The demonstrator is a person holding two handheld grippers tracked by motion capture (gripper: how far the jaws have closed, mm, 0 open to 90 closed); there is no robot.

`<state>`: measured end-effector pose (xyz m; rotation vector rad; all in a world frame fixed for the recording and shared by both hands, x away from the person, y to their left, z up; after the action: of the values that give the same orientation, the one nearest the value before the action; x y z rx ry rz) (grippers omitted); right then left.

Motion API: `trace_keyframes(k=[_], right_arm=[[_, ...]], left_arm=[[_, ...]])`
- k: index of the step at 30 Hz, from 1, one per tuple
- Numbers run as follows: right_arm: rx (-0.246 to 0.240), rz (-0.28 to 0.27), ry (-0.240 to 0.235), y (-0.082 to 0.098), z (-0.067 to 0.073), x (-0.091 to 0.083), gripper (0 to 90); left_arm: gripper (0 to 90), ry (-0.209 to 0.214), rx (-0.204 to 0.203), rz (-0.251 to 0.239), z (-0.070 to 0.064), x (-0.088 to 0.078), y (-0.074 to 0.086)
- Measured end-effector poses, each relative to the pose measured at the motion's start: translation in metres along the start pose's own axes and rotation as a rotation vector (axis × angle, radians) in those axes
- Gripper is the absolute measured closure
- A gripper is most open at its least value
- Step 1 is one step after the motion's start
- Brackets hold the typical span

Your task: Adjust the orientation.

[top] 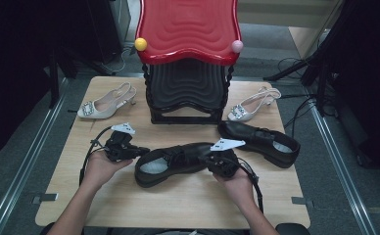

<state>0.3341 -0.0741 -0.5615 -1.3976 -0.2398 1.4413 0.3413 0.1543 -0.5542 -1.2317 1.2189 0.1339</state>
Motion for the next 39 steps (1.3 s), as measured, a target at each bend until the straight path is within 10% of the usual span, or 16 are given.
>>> trace_keyframes(k=[39], right_arm=[[-0.008,0.015,-0.023,-0.037,-0.012,0.043,90.0]], left_arm=[[89.6,-0.003,-0.075,-0.003,-0.024,-0.016,0.032]])
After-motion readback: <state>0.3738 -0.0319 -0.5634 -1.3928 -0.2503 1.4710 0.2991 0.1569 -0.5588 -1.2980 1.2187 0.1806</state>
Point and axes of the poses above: each handheld gripper's, and its own axes: x roughly forward along the jaws, y roughly out of its underside, z roughly to its left, the point moved 9 cm from there along x, roughly forward along the jaws, and after that the axes turned 11 degrees about -y, right-handed, at the moved point
